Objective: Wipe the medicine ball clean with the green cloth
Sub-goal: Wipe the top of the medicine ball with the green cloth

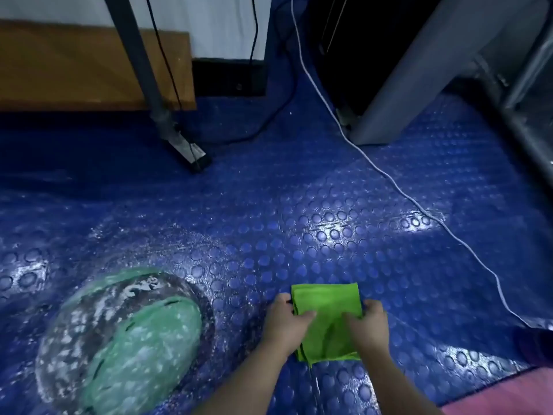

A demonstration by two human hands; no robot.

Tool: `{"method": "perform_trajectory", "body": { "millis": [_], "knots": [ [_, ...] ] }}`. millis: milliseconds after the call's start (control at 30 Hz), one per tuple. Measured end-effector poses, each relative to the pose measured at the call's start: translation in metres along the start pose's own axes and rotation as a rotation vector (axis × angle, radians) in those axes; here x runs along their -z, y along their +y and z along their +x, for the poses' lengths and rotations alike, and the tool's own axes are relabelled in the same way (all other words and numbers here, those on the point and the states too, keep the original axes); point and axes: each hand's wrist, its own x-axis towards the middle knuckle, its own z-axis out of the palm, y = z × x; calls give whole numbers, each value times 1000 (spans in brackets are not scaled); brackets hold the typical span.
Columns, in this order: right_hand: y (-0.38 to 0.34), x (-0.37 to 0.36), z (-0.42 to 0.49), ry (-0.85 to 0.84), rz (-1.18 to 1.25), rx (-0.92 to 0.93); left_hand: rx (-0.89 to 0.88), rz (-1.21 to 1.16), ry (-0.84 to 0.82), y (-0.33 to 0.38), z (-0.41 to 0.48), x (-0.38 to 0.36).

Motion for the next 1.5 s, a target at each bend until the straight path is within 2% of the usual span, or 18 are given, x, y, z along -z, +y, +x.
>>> {"method": "perform_trajectory", "body": {
  "millis": [167,233,333,433,500,567,600,667,700,767,867,933,1000,1100,1167,1300,1500],
  "knots": [
    [-4,3,7,-75,98,66,-85,63,38,-3,4,-18],
    [-5,10,1,-234,306,31,-155,29,68,-5,-3,-18],
    [-11,31,-26,-549,672,-85,-364,118,220,-1,-30,-9],
    [-20,64,-65,-793,878,-53,-546,173,244,7,-73,8],
    [-24,85,-90,-906,986,-24,-556,20,179,18,-105,24],
    [-32,99,-120,-1106,1123,76,-475,-307,24,30,-137,38],
    [-35,97,-134,-1121,1221,177,-429,-429,-49,36,-154,44],
    [-49,95,-163,-1127,1389,223,-405,-521,-86,43,-181,53],
    [-56,93,-178,-1128,1396,151,-425,-519,-55,43,-190,60],
    [-61,85,-207,-1030,1398,174,-513,-428,71,41,-204,78],
    [-67,64,-241,-1047,1334,124,-586,-343,141,30,-226,112],
    [-70,50,-263,-1069,1309,70,-556,-386,115,19,-240,137],
    [-73,37,-285,-1087,1362,35,-471,-497,17,7,-255,162],
    [-79,22,-312,-1010,1446,-10,-395,-545,-81,-12,-271,201],
    [-84,14,-325,-968,1570,-16,-415,-538,-30,-24,-276,225],
    [-97,7,-342,-920,1783,65,-435,-457,186,-46,-282,262],
    [-107,16,-321,-839,1686,148,-535,-392,331,-42,-266,264]
  ]
}}
